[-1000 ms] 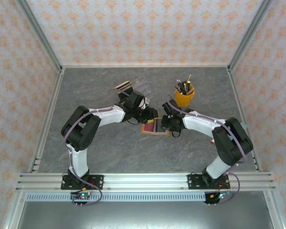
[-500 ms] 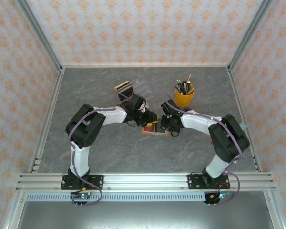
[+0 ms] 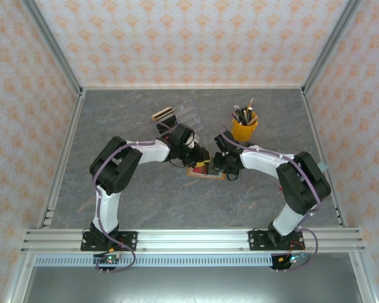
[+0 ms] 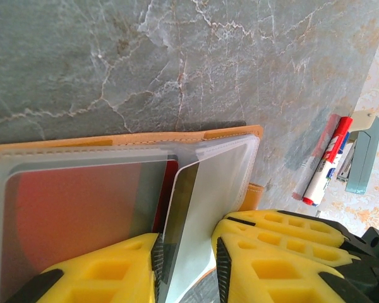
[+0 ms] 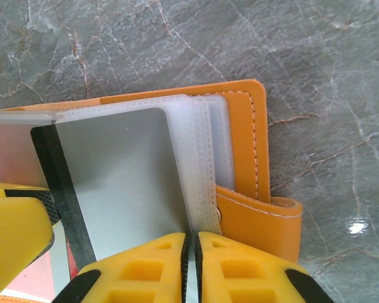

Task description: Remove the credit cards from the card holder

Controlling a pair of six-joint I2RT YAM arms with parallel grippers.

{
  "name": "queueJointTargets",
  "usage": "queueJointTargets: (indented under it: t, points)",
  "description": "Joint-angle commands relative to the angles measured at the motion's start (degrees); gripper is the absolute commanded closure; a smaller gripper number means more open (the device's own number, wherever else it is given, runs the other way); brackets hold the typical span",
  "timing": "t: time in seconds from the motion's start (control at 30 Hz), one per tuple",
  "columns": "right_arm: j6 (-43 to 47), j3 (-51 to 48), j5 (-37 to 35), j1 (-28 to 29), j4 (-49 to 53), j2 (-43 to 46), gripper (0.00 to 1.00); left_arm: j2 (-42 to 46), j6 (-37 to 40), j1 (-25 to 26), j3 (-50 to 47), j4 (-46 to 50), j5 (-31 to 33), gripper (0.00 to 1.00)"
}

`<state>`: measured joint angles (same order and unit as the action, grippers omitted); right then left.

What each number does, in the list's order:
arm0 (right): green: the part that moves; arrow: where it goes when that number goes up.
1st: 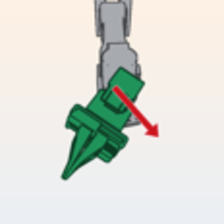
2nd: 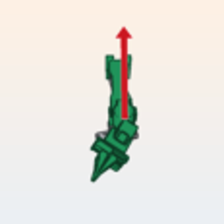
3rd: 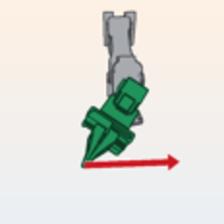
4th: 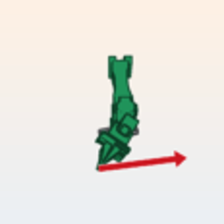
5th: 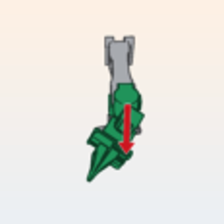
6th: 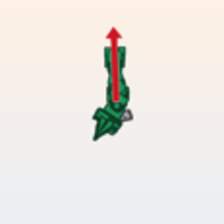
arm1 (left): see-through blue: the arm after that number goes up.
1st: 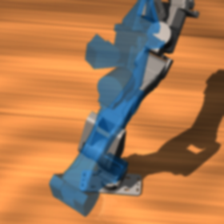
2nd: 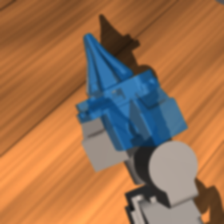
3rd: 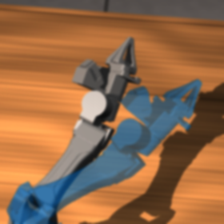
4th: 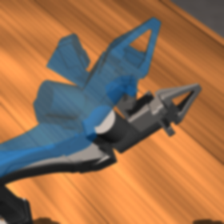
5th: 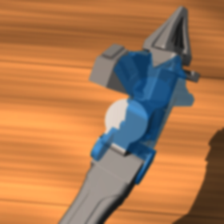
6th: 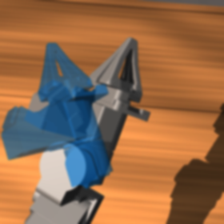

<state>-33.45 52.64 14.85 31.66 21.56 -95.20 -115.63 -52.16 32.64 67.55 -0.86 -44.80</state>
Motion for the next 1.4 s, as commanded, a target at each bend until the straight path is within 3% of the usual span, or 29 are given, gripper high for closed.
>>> queueJointTargets:
  t: [0.0,0.47,0.9,1.37]
  points:
    - [-0.7,-0.7,-0.3,-0.3,0.9,-1.9,0.86,-1.2,2.5,0.9,1.0,-1.2,-2.2,0.70]
    - [-1.5,-1.6,2.3,-1.5,-0.4,-1.7,0.86,1.3,11.4,1.0,-1.4,-4.0,-1.7,0.72]
    - [-2.2,-2.3,0.4,-2.0,1.4,-2.0,0.86,2.5,21.2,0.9,1.1,16.1,13.3,0.70]
    - [-2.4,-2.4,0.5,-2.0,1.1,-1.8,0.86,8.5,13.5,1.4,0.8,9.8,7.3,0.66]
